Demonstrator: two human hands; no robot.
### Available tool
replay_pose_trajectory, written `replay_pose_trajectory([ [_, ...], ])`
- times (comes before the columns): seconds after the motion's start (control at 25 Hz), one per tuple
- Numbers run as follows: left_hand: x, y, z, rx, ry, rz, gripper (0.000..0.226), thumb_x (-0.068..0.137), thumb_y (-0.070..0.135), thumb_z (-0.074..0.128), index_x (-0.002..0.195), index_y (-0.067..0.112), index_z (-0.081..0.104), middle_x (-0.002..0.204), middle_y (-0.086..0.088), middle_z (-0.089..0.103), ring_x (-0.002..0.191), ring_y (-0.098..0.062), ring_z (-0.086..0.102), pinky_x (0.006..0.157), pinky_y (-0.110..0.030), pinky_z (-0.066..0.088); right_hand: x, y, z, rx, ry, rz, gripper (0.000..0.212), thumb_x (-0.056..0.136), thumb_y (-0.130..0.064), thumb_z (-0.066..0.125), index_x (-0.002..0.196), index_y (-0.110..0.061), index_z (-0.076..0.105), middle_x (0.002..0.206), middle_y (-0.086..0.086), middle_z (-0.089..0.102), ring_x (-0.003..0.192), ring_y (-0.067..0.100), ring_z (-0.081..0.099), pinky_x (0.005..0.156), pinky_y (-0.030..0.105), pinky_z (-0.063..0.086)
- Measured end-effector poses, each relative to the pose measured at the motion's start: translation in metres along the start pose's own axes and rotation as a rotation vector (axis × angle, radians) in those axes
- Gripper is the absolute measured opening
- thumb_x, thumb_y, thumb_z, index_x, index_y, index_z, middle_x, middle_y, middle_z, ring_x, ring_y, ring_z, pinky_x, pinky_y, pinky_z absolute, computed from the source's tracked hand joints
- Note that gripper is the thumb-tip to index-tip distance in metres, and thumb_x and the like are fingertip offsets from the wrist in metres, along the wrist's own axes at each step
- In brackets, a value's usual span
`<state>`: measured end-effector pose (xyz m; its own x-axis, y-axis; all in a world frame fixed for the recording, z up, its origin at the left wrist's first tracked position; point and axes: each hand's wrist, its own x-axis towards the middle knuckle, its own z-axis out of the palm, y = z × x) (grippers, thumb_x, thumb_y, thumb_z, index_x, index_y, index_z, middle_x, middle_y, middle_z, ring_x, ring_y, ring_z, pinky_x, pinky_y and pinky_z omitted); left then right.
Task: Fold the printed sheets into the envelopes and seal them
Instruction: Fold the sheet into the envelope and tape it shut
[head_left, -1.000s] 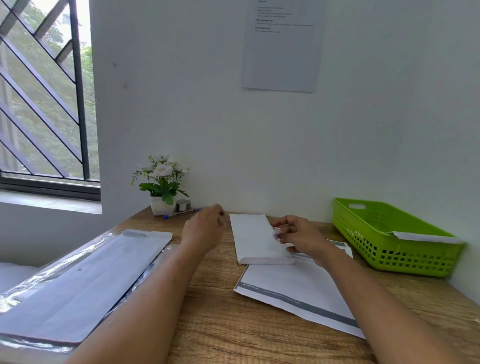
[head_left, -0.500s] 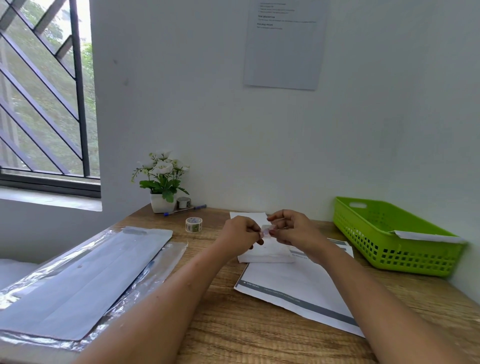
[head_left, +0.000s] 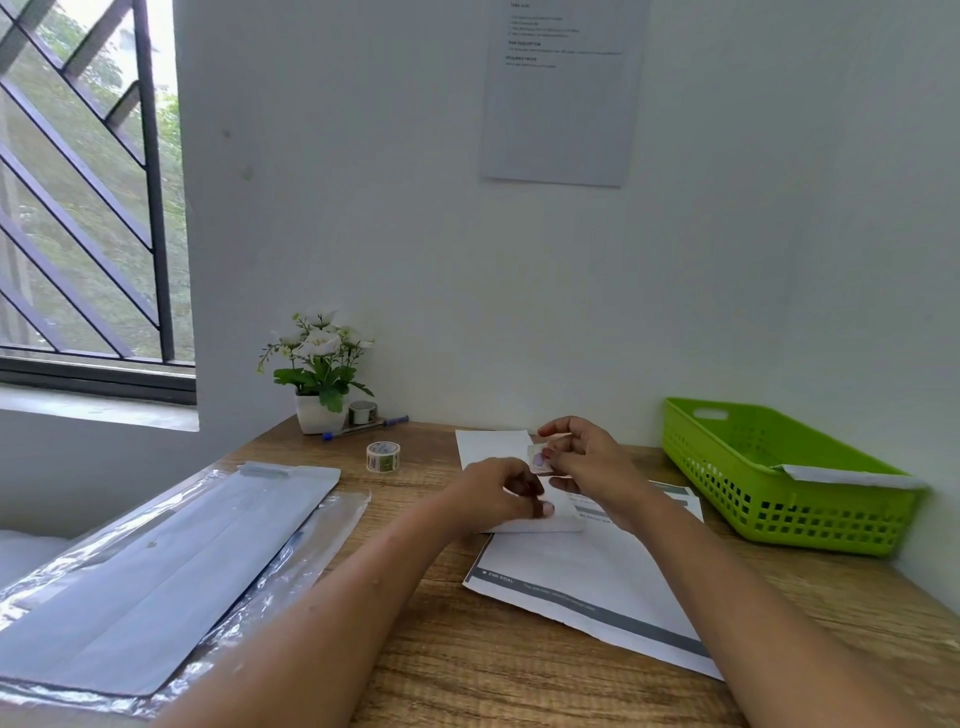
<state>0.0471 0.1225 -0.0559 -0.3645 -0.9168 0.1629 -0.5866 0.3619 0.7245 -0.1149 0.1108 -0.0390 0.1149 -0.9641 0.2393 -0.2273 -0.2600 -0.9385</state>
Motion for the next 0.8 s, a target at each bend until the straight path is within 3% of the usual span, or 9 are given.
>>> replay_pose_trajectory([
  [0.12, -0.003, 0.004, 0.002, 0.286, -0.099, 0.000, 0.032, 0.079, 0.035, 0.073, 0.108, 0.024, 0.067, 0.096, 0.014, 0.054, 0.093, -0.008, 0.049, 0.080, -0.021, 0.036, 0.000, 0.001, 0.000, 0.004, 0.001, 0.029, 0.021, 0.090, -0.006, 0.061, 0.108, -0.017, 0.060, 0.096, 0.007, 0.065, 0.085, 0.012, 0.065, 0.072, 0.026, 0.052],
  [0.24, -0.002, 0.007, -0.002, 0.297, -0.150, -0.014, 0.028, 0.086, 0.028, 0.067, 0.112, 0.019, 0.068, 0.106, 0.005, 0.058, 0.094, -0.009, 0.047, 0.081, -0.023, 0.034, 0.000, 0.006, -0.002, -0.025, -0.013, 0.064, 0.024, 0.089, -0.006, 0.063, 0.109, -0.018, 0.058, 0.100, 0.010, 0.063, 0.085, 0.013, 0.063, 0.072, 0.026, 0.052],
  [0.36, -0.009, 0.012, -0.013, 0.279, -0.304, -0.067, 0.022, 0.090, 0.021, 0.058, 0.109, 0.015, 0.068, 0.108, -0.001, 0.063, 0.097, -0.014, 0.050, 0.086, -0.026, 0.036, 0.000, 0.008, -0.006, -0.029, -0.013, 0.093, 0.023, 0.089, -0.006, 0.064, 0.107, -0.019, 0.059, 0.091, 0.006, 0.063, 0.085, 0.012, 0.063, 0.074, 0.028, 0.052],
  [0.48, -0.012, 0.015, -0.025, 0.300, -0.399, -0.109, 0.028, 0.094, 0.014, 0.047, 0.113, 0.004, 0.064, 0.121, -0.011, 0.055, 0.110, -0.022, 0.047, 0.094, -0.028, 0.035, 0.003, 0.009, -0.009, -0.035, -0.003, 0.109, 0.026, 0.087, -0.005, 0.065, 0.106, -0.021, 0.060, 0.098, 0.005, 0.066, 0.087, 0.013, 0.065, 0.072, 0.028, 0.053],
  [0.64, -0.009, 0.009, -0.038, 0.446, -0.315, -0.127, 0.021, 0.096, 0.014, 0.037, 0.095, 0.005, 0.056, 0.120, -0.018, 0.054, 0.097, -0.019, 0.044, 0.084, -0.030, 0.034, 0.008, 0.019, -0.012, -0.078, 0.074, 0.100, 0.027, 0.090, -0.004, 0.059, 0.105, -0.026, 0.058, 0.103, 0.004, 0.063, 0.088, 0.015, 0.062, 0.069, 0.027, 0.050],
  [0.72, -0.009, 0.002, -0.048, 0.559, -0.255, -0.187, 0.029, 0.098, 0.018, 0.039, 0.108, -0.002, 0.058, 0.121, -0.015, 0.056, 0.102, -0.024, 0.050, 0.089, -0.033, 0.037, 0.009, 0.028, -0.017, -0.154, 0.177, 0.062, 0.028, 0.087, -0.001, 0.059, 0.107, -0.022, 0.057, 0.093, 0.002, 0.060, 0.085, 0.013, 0.057, 0.071, 0.027, 0.045],
  [0.8, -0.011, -0.009, -0.060, 0.592, -0.200, -0.251, 0.035, 0.097, 0.021, 0.041, 0.122, 0.003, 0.058, 0.127, -0.011, 0.057, 0.105, -0.022, 0.052, 0.094, -0.033, 0.039, 0.010, 0.035, -0.024, -0.206, 0.223, 0.035, 0.028, 0.084, 0.002, 0.059, 0.104, -0.018, 0.057, 0.081, -0.002, 0.056, 0.083, 0.016, 0.053, 0.068, 0.026, 0.040],
])
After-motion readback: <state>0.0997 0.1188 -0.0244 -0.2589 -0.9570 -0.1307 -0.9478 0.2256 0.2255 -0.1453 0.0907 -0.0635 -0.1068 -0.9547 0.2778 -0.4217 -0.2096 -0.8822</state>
